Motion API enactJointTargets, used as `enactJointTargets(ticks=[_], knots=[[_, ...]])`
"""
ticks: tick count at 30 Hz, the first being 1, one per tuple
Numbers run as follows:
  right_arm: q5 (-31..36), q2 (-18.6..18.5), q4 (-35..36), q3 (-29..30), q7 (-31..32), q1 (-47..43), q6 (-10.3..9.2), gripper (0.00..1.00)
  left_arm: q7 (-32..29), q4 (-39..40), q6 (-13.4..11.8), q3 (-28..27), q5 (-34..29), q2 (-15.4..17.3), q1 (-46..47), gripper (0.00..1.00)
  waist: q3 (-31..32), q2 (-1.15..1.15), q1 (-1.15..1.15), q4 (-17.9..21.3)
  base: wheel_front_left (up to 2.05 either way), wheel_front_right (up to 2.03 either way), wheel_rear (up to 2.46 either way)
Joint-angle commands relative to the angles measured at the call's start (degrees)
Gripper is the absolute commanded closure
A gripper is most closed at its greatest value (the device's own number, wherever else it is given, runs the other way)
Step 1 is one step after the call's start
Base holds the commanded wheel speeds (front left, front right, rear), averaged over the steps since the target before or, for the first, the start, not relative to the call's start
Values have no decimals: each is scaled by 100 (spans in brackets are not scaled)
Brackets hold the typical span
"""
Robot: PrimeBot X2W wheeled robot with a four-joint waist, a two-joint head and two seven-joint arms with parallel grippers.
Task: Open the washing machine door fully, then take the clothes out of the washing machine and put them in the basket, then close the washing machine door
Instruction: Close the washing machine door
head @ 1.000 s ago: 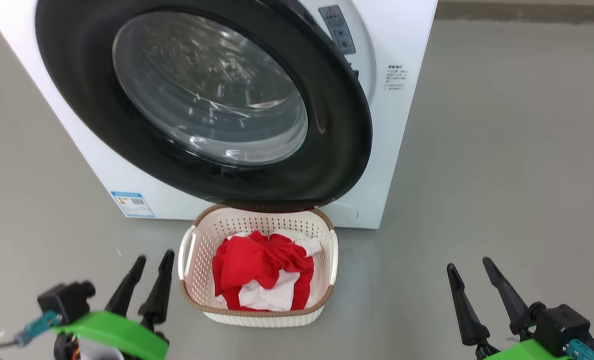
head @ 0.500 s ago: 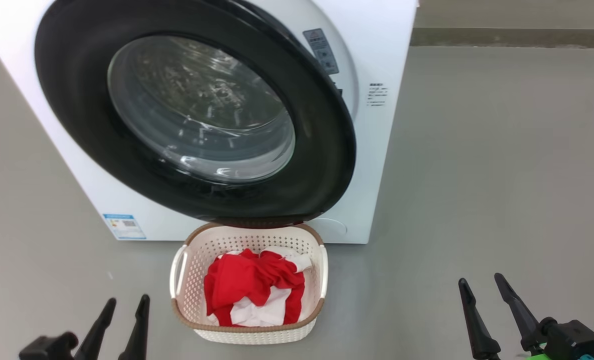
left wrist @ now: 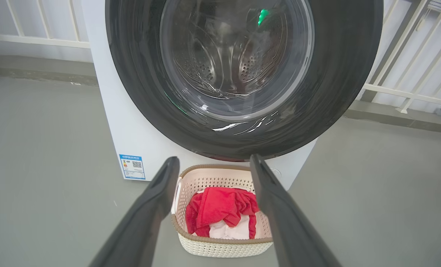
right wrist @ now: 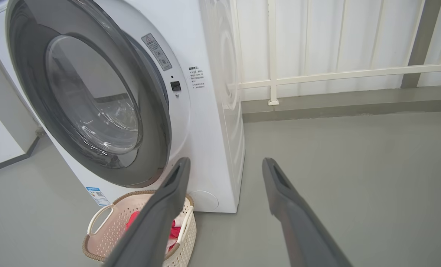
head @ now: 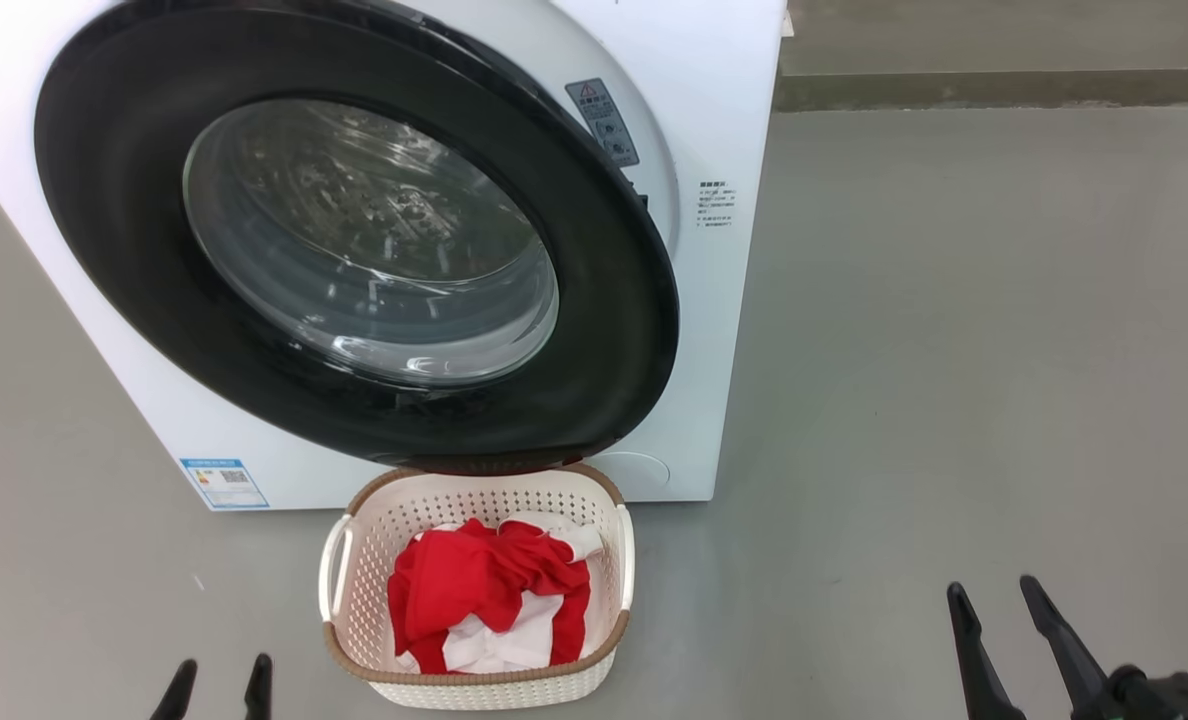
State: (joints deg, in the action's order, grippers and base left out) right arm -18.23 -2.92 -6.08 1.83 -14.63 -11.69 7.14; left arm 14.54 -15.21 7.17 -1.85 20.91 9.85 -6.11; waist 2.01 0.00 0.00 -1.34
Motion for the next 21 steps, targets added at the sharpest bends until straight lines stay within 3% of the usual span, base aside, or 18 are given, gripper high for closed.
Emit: enactJointTargets(ticks=[1,21], knots=[[-54,-60,164,-78,-37,55,35,0,46,190,32,-277,-122,59,71,0,1,0,0,-1,0,0,0],[-15,-23,215,11,-37,22,35,0,46,466,32,-463,-689,-169,-116,0,-91,0,0,39,0,0,0]])
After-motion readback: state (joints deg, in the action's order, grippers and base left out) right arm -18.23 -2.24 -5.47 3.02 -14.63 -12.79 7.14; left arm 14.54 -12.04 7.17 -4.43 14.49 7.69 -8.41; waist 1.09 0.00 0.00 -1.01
